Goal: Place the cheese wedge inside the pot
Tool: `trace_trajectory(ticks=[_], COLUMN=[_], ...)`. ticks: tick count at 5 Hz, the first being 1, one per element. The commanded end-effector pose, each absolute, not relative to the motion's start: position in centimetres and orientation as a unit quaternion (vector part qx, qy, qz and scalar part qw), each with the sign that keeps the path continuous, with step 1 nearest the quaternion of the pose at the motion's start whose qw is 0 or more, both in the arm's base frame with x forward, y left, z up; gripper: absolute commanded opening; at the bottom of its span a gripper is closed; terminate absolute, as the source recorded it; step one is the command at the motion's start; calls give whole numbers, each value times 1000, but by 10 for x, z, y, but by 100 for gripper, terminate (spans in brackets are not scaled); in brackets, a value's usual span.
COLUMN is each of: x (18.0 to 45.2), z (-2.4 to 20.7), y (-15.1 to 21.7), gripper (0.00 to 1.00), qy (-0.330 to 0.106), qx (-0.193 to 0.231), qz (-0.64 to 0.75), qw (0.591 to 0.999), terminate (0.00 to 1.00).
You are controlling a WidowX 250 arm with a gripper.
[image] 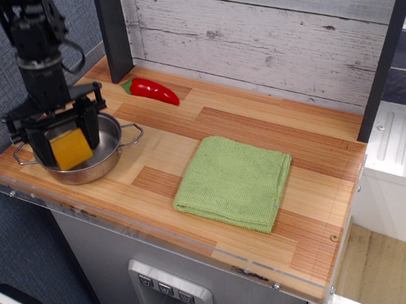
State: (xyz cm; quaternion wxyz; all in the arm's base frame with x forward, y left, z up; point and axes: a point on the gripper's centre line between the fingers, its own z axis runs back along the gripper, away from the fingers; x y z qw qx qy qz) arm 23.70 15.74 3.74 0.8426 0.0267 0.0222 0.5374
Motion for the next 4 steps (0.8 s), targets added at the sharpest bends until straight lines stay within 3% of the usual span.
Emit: trace_trajectory(ticks=[1, 2, 3, 4], x=[248, 249, 250, 251], z=[40, 37, 38, 44], y=[160, 159, 160, 158], gripper=[0, 0, 100, 100], qy=[-5, -9, -3, -13], qx=[34, 34, 18, 6], qz=[539, 539, 537, 535], qw=[841, 842, 843, 845], terminate=[0, 0, 0, 0])
